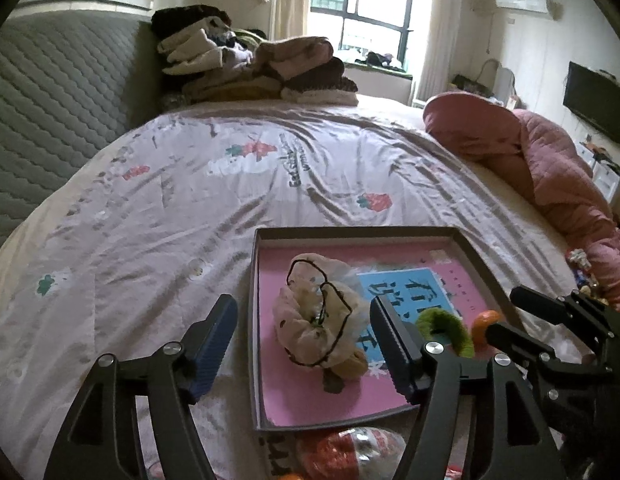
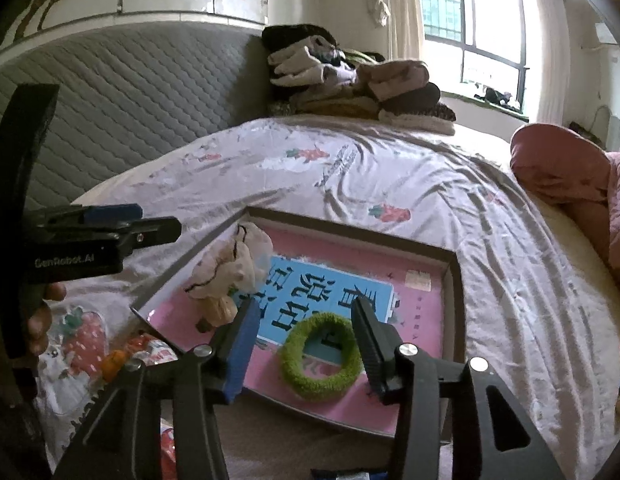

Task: Organize objects
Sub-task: 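Withdraw both open tools from the tray toward the loose items beside it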

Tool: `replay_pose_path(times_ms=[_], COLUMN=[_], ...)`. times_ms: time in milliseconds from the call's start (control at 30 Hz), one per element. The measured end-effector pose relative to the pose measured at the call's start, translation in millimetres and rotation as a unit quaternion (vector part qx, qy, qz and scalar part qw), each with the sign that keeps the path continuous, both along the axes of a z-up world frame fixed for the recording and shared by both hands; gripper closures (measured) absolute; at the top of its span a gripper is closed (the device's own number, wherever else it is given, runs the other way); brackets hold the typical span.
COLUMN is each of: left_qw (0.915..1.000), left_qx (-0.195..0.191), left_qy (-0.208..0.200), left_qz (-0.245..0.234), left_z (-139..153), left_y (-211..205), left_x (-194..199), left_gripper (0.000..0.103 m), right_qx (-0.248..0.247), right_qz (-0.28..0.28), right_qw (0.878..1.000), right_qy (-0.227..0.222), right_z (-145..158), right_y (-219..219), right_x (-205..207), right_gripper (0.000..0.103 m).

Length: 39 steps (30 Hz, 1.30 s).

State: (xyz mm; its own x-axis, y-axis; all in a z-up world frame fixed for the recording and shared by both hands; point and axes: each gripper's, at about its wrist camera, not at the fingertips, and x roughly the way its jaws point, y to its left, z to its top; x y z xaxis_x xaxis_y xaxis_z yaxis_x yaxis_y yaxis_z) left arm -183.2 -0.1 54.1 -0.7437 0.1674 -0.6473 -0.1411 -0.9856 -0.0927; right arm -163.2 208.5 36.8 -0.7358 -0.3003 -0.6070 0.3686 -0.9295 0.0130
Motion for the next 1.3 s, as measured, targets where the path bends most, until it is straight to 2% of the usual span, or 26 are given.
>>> replay_pose_path(times_ms=[300, 633, 1300], left_qw=[0.9997, 0.9994, 0.9988], left_qx=[-0.004, 0.004, -0.011], left_qy=[0.024, 0.030, 0.040], left_qz=[0.009, 0.014, 0.026], left_z=[18.6, 27.9, 35.0], left_y=[-2.4, -7.5, -14.0], left_x=[28.7, 53.0, 76.9], left_gripper=[0.032, 0.032, 0.032], right_qx=[-0.015, -0.032, -0.045], right_qz=[0.006, 0.030, 0.047], right_qw=[0.999, 0.997, 0.995], right_qy=[0.029, 0.056, 0.071], right_z=[23.3, 42.7, 52.3], right_y=[1.9, -2.7, -2.6], right_x=[20.8, 45.4, 69.0], right_gripper=[0.049, 0.048, 0.044])
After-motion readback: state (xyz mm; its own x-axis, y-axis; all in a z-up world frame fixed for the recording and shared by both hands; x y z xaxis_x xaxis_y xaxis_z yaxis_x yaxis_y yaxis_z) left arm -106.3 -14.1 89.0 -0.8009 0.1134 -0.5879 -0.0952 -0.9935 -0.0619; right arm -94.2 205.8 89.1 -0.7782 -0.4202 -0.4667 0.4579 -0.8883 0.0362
